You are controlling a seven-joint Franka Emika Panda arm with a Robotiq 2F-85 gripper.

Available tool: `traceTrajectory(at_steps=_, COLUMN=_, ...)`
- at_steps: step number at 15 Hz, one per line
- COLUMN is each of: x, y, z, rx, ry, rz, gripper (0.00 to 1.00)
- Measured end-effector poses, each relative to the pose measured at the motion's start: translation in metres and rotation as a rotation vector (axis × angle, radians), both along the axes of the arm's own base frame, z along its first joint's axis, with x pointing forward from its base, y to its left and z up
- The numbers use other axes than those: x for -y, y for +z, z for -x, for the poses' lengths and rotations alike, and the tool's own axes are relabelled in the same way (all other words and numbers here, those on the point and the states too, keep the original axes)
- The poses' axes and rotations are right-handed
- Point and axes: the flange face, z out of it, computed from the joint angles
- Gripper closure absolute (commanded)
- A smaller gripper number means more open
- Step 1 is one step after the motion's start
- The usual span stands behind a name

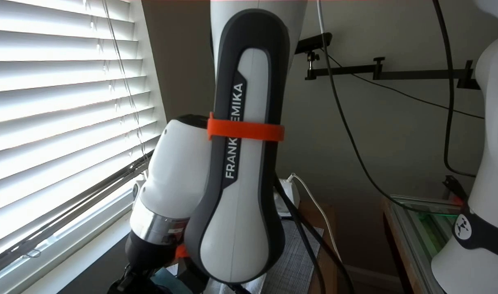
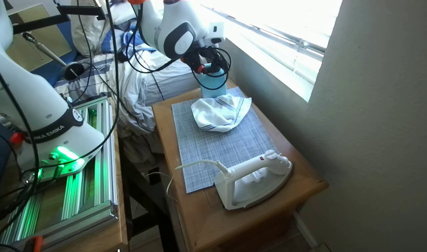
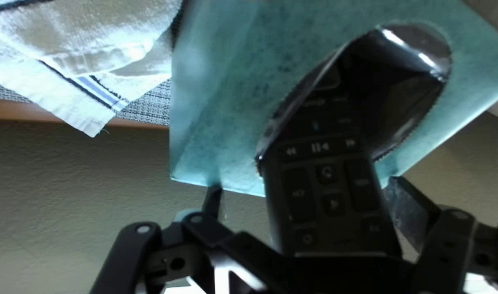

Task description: Put the remote in the tissue box

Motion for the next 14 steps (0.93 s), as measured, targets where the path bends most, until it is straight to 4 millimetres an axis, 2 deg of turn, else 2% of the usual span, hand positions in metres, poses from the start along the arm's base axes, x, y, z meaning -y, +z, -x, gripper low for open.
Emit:
traceTrajectory(at_steps=4, x=-0.002, y=0.012, z=0.008, rx=0.029, ry=0.004, rz=-0.009, gripper=0.00)
traceTrajectory(at_steps=8, x=-0.003, y=0.050, z=0.018, rx=0.113, ry=-0.028, rz=-0.045, gripper=0.00)
traceTrajectory(at_steps=11, x=0.012, y=0.089, z=0.026, rx=0.200, ry=-0.144, rz=-0.057, gripper=0.00)
traceTrajectory(at_steps=14, x=0.040, y=0.122, z=0.045, rx=0.290, ry=-0.304, rz=-0.032, gripper=0.00)
